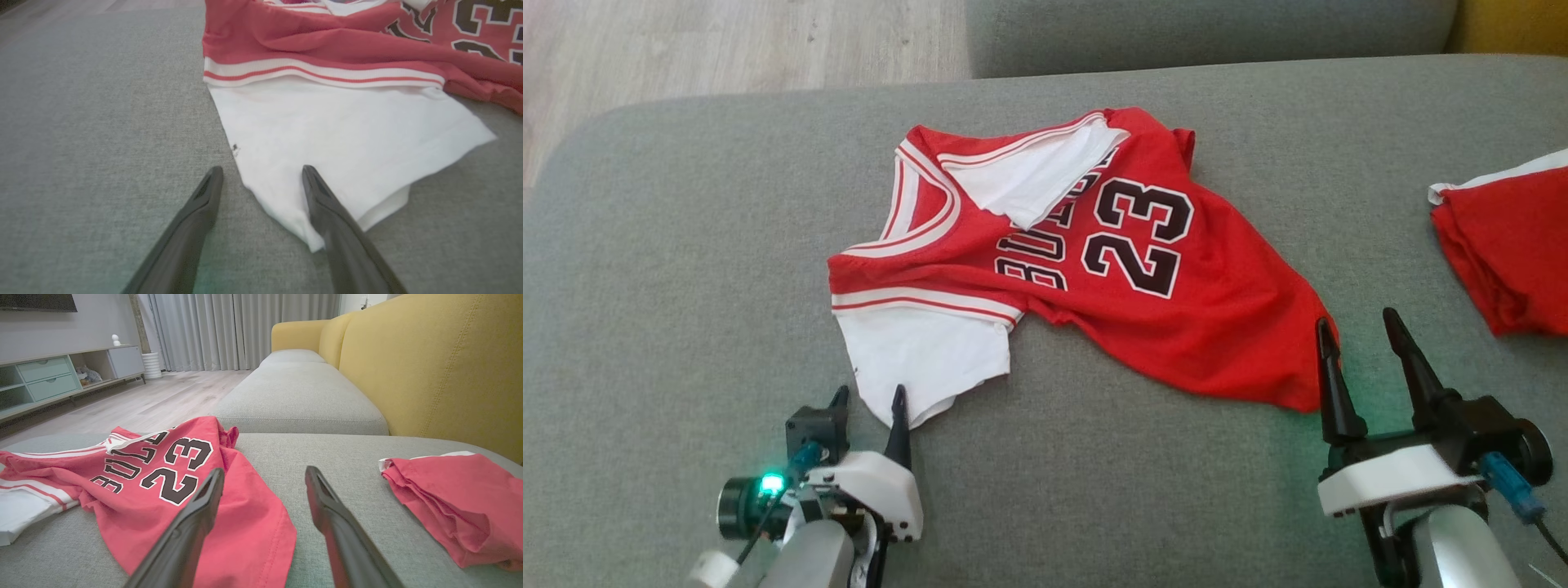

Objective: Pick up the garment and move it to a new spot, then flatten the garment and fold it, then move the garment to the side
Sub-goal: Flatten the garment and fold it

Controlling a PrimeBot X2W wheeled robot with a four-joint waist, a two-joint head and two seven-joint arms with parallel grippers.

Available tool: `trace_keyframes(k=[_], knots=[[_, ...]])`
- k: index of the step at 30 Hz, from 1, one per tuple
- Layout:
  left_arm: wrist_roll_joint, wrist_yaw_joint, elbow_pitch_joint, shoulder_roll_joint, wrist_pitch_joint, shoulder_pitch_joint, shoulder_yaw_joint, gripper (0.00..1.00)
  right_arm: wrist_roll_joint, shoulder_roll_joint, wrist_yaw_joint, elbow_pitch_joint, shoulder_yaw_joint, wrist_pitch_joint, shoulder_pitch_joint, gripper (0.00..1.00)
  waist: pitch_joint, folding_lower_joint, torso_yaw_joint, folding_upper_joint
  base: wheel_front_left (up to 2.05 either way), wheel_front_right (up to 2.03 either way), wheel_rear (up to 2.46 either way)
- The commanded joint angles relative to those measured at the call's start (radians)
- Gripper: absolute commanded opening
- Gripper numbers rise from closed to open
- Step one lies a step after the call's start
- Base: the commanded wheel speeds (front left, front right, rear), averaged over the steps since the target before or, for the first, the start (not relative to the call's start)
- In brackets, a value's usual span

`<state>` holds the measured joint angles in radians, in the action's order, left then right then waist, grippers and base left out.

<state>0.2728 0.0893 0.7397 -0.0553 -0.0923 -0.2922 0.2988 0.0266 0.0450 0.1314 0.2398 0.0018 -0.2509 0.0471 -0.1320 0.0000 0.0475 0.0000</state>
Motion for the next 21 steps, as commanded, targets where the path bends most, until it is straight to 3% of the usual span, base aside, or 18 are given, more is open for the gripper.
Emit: trace_keyframes(k=[1, 6, 7, 8, 9, 12, 15, 21], knots=[[0.003, 0.005, -0.009, -0.014, 0.011, -0.043, -0.023, 1.0, 0.006, 0.005, -0.001, -0.029, 0.027, -0.011, 0.021, 1.0, 0.0, 0.0, -0.002, 0.0, 0.0, 0.0, 0.0], [0.017, -0.014, 0.017, -0.012, 0.06, -0.045, -0.007, 1.0, 0.007, 0.005, -0.001, -0.024, 0.025, -0.011, 0.021, 1.0, 0.001, 0.0, -0.004, 0.0, 0.0, 0.0, 0.0], [0.021, -0.021, 0.021, -0.011, 0.071, -0.045, -0.003, 0.82, 0.007, 0.005, -0.001, -0.023, 0.025, -0.011, 0.021, 1.0, 0.002, 0.0, -0.005, 0.0, 0.0, 0.0, 0.0], [0.021, -0.021, 0.021, -0.011, 0.071, -0.045, -0.003, 0.82, 0.007, 0.005, -0.001, -0.023, 0.025, -0.011, 0.021, 1.0, 0.002, 0.0, -0.005, 0.0, 0.0, 0.0, 0.0], [0.026, -0.031, 0.022, -0.01, 0.08, -0.045, 0.001, 0.0, 0.007, 0.005, -0.001, -0.022, 0.026, -0.011, 0.021, 1.0, 0.003, 0.0, -0.006, 0.0, 0.0, 0.0, 0.0], [0.037, -0.037, 0.004, -0.01, 0.058, -0.051, -0.003, 0.0, 0.009, 0.005, -0.001, -0.009, 0.029, -0.011, 0.021, 1.0, 0.006, 0.0, -0.008, 0.0, 0.0, 0.0, 0.0], [0.047, -0.027, -0.044, -0.016, -0.036, -0.064, -0.028, 0.0, 0.008, 0.005, -0.001, 0.04, 0.038, -0.011, 0.015, 1.0, 0.012, 0.0, -0.008, 0.0, 0.0, 0.0, 0.0], [0.044, 0.022, -0.171, -0.032, -0.163, -0.077, -0.097, 0.0, 0.021, 0.005, -0.001, 0.151, 0.053, 0.026, 0.003, 1.0, 0.031, 0.0, -0.003, 0.0, 0.0, 0.0, 0.0]])
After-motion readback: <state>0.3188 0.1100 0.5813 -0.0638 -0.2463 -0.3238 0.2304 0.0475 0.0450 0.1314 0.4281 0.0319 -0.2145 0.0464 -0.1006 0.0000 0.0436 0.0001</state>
